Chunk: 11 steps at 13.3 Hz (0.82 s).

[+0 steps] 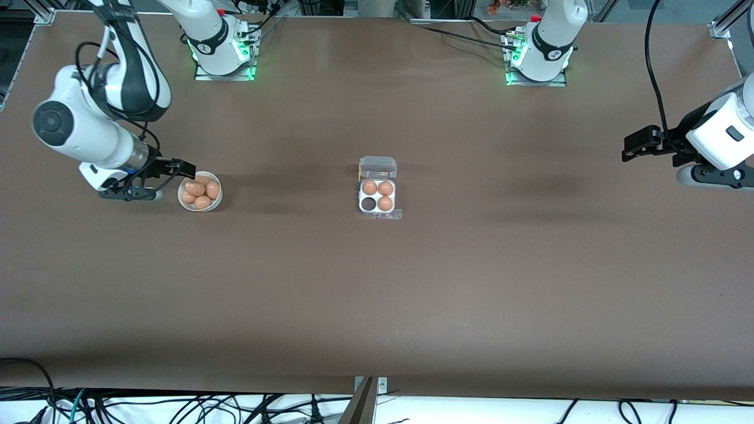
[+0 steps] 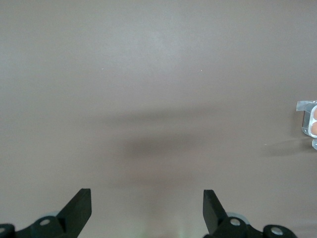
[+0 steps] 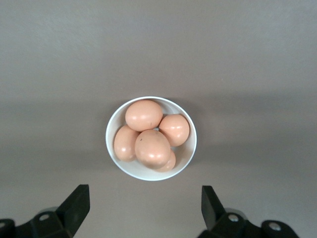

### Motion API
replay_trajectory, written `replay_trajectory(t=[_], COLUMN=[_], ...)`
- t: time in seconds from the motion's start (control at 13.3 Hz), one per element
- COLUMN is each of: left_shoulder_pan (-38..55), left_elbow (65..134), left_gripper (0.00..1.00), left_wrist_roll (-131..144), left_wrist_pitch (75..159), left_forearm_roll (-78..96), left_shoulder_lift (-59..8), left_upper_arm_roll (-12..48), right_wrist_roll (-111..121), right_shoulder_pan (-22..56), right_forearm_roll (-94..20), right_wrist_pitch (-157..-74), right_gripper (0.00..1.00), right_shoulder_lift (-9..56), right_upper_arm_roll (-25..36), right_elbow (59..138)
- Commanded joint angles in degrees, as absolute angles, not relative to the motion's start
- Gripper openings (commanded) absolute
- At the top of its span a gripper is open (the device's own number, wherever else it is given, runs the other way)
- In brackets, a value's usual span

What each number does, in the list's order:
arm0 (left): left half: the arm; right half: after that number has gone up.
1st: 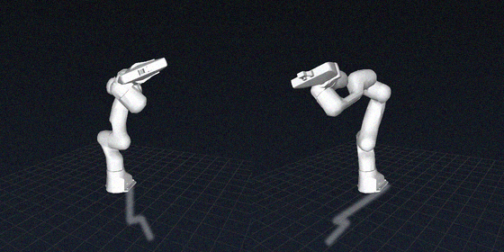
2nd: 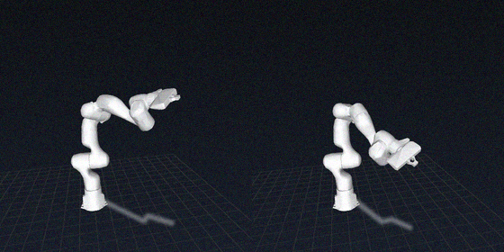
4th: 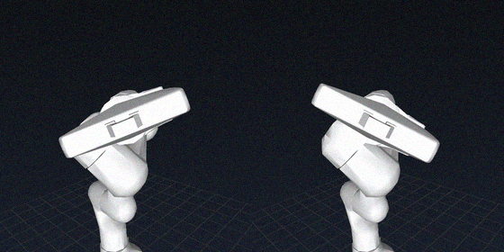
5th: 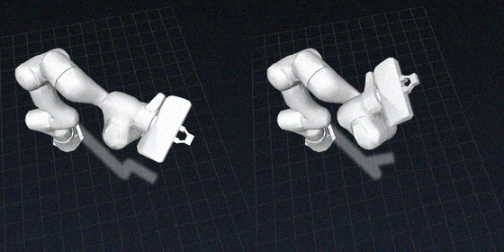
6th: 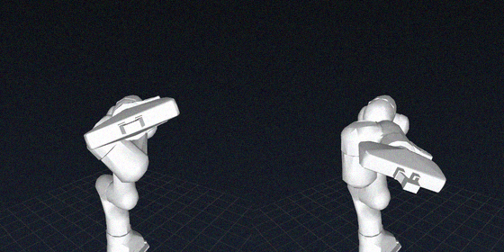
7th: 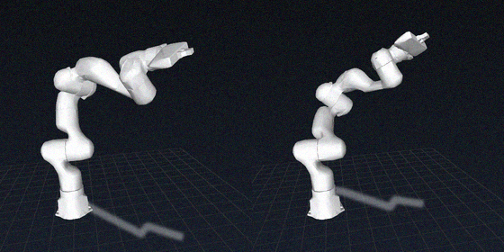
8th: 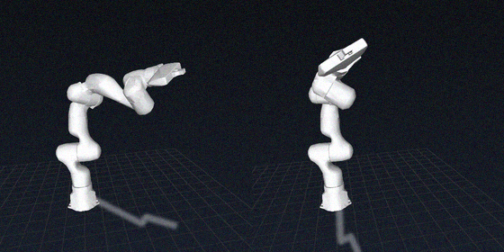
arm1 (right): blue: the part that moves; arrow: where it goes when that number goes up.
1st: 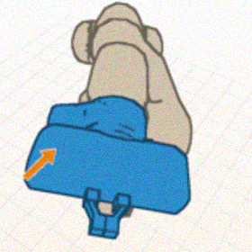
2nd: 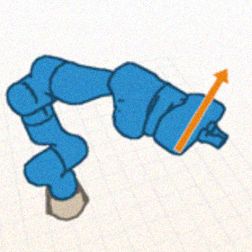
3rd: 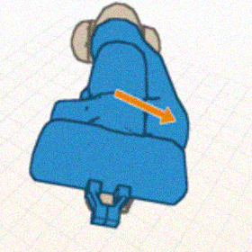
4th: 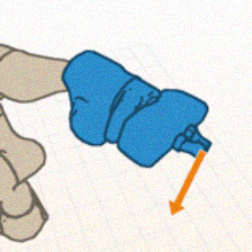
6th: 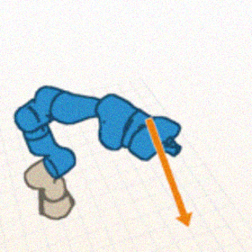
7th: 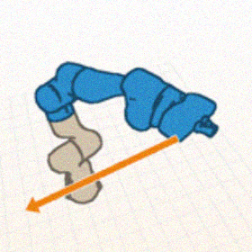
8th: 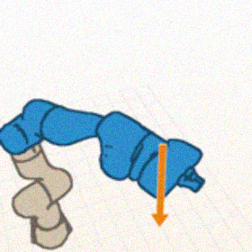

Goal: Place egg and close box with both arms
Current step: 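Move the right gripper over the white bowl of brown eggs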

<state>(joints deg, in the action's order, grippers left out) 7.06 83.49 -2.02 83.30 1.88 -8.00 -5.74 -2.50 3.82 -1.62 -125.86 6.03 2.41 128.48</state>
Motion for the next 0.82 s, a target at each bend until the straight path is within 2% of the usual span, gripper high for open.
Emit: replay_trajectory(t=[0.0, 0.75], left_shoulder_pan=[6.8, 6.8], left_elbow=[82.2, 82.2], left_gripper=[0.99, 0.99], left_wrist_roll=[-3.3, -3.3], left_wrist_pitch=[83.2, 83.2], left_forearm_roll=[2.5, 2.3], left_shoulder_lift=[-8.5, -8.6], left_upper_arm_roll=[-5.8, -5.9], right_wrist_roll=[-2.3, -1.4], right_shoulder_pan=[3.4, 3.4], right_forearm_roll=[-2.1, -2.1], right_wrist_pitch=[-131.4, -138.8], right_gripper=[1.00, 1.00], right_shoulder_lift=[6.9, 12.2], right_upper_arm_roll=[2.2, 2.2], right_elbow=[131.7, 133.8])
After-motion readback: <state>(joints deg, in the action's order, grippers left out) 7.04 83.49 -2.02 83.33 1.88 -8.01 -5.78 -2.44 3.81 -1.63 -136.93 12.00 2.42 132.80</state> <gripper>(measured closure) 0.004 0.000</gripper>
